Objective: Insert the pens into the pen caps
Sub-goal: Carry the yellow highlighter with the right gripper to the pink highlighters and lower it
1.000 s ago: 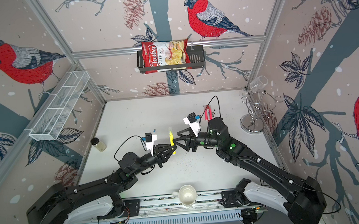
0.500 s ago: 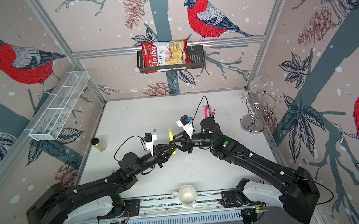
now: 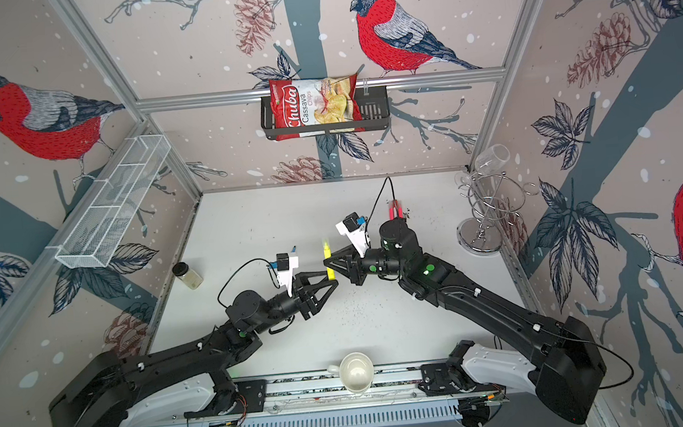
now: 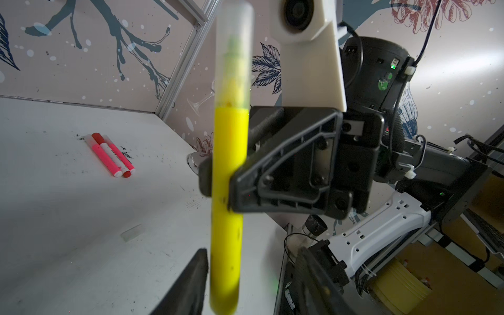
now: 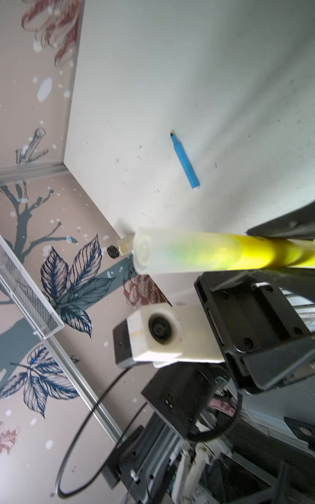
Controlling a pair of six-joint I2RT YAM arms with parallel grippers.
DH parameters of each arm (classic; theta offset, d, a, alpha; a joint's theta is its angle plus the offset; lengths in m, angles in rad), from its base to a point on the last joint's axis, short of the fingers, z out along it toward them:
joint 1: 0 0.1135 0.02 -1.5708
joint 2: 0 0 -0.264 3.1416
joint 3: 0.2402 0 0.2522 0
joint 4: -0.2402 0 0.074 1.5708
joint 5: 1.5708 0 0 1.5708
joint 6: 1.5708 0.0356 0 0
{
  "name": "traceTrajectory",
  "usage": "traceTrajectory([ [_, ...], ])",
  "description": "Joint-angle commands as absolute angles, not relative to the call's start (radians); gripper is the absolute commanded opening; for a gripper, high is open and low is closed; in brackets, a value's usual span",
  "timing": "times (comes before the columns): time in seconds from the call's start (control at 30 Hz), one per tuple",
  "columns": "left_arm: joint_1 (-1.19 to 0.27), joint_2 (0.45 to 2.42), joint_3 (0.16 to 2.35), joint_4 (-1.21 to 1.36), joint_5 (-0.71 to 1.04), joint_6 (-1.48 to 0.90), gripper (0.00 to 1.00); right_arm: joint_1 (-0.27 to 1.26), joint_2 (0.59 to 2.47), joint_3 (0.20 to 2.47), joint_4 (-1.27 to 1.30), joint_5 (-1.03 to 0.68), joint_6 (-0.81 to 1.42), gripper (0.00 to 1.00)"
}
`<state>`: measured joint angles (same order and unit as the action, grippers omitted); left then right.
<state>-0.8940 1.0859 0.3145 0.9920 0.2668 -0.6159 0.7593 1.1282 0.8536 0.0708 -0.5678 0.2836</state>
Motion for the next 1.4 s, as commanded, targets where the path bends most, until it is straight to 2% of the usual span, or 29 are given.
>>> traceTrajectory([
  [0.0, -0.895, 1.062, 0.318, 0.949, 0.221, -0.591, 0.55, 0.712, 1.138, 0.877, 0.037, -0.474, 0.289, 0.1],
  [0.17, -0.896, 0.986, 0.304, 0.844, 0.153, -0.569, 0.55, 0.585, 1.205, 0.909, -0.034, -0.351, 0.308, 0.13],
  [0.33, -0.895, 0.896, 0.299, 0.699, 0.069, -0.545, 0.55, 0.485, 1.409, 1.032, -0.201, -0.264, 0.288, 0.12],
  [0.5, -0.896, 0.837, 0.294, 0.612, 0.02, -0.537, 0.55, 0.454, 1.635, 1.181, -0.292, -0.173, 0.254, 0.1],
  [0.83, -0.896, 0.752, 0.261, 0.561, -0.009, -0.549, 0.55, 0.445, 2.08, 1.619, -0.526, 0.015, 0.219, 0.07],
  [1.13, -0.896, 0.695, 0.249, 0.52, -0.03, -0.545, 0.55, 0.433, 2.262, 1.842, -0.641, 0.143, 0.21, 0.08],
  [1.37, -0.896, 0.695, 0.247, 0.529, -0.024, -0.543, 0.55, 0.4, 2.3, 1.876, -0.662, 0.207, 0.211, 0.1],
])
